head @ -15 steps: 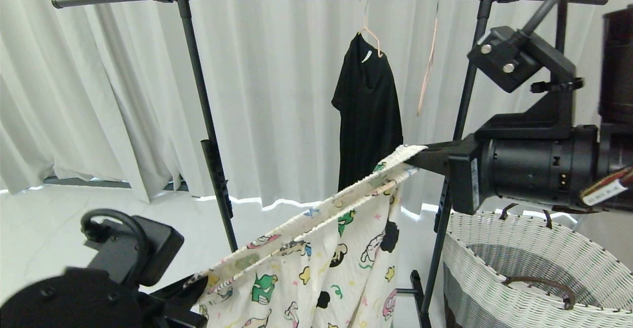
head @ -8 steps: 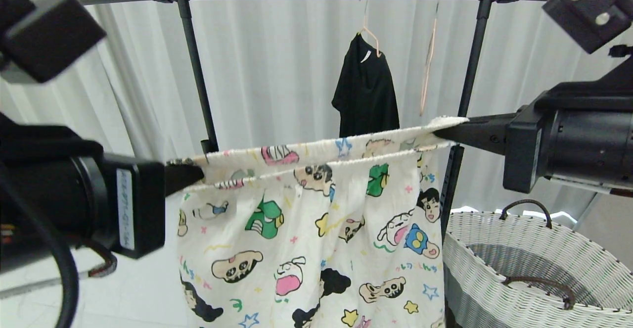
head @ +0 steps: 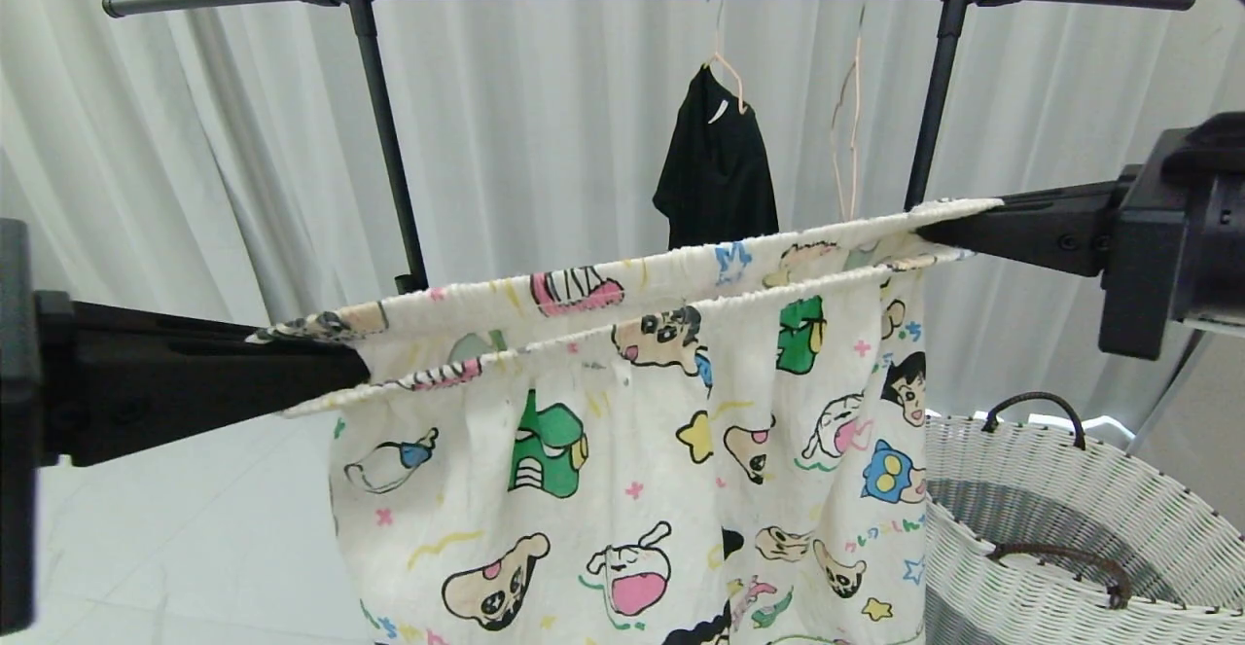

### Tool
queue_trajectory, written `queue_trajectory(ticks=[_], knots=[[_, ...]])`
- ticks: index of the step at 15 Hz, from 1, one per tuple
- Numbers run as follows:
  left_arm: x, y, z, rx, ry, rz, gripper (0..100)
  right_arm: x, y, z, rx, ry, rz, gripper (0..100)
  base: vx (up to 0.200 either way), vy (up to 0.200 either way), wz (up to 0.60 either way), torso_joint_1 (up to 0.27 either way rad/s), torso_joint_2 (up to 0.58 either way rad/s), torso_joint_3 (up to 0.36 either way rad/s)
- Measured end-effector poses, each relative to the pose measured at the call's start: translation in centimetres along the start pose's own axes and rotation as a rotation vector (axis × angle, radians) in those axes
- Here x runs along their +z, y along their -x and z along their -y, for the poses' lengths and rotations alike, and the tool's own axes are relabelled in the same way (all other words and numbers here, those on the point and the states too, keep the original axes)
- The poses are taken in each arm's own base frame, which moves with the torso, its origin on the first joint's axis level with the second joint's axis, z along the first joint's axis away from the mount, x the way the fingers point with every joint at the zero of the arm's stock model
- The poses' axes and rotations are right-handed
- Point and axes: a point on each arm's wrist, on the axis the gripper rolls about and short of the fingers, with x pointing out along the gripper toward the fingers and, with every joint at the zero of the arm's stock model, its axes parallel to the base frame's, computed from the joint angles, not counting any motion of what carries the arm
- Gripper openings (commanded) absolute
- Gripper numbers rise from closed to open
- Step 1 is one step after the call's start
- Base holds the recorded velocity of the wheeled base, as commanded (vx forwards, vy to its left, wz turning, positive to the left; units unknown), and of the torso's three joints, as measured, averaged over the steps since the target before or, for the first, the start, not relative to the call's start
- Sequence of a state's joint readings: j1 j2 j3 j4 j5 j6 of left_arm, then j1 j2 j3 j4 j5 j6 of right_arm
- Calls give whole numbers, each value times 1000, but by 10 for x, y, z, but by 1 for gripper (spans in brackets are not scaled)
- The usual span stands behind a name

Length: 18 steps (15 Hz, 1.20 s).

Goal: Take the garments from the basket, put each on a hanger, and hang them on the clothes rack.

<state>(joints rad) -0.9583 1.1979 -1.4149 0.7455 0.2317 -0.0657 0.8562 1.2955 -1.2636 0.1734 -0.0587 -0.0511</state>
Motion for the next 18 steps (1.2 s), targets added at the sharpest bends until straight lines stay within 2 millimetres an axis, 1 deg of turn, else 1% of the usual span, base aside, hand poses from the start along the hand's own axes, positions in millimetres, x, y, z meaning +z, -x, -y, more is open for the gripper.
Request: queue_trajectory(ticks=[1,3,5,6,7,9,11,13,15,16,18], knots=[[0,3,-3,3,-4,14,0,1,5,0,-1,2,9,0,0,0,0,0,0,0],[9,5,-4,3,17,94,0,5,13,1,-2,1,29,0,0,0,0,0,0,0],[25,1,-4,12,50,213,0,10,21,2,-5,0,58,0,0,0,0,0,0,0],[34,-4,-6,27,69,276,0,13,24,2,-5,-1,70,0,0,0,0,0,0,0],[39,-10,-7,45,80,302,0,16,27,3,-6,-1,76,0,0,0,0,0,0,0],[41,-19,-8,61,84,298,0,26,38,3,5,0,74,0,0,0,0,0,0,0],[41,-26,-8,64,77,282,0,35,55,4,45,4,26,0,0,0,0,0,0,0],[42,-29,-6,61,74,279,0,39,76,4,119,14,-40,0,0,0,0,0,0,0],[42,-31,-2,38,64,276,0,35,95,-1,257,50,-111,0,0,0,0,0,0,0],[43,-31,2,20,57,278,0,34,104,-5,329,66,-119,0,0,0,0,0,0,0],[48,-29,10,-21,48,310,0,33,114,-13,464,94,-107,0,0,0,0,0,0,0]])
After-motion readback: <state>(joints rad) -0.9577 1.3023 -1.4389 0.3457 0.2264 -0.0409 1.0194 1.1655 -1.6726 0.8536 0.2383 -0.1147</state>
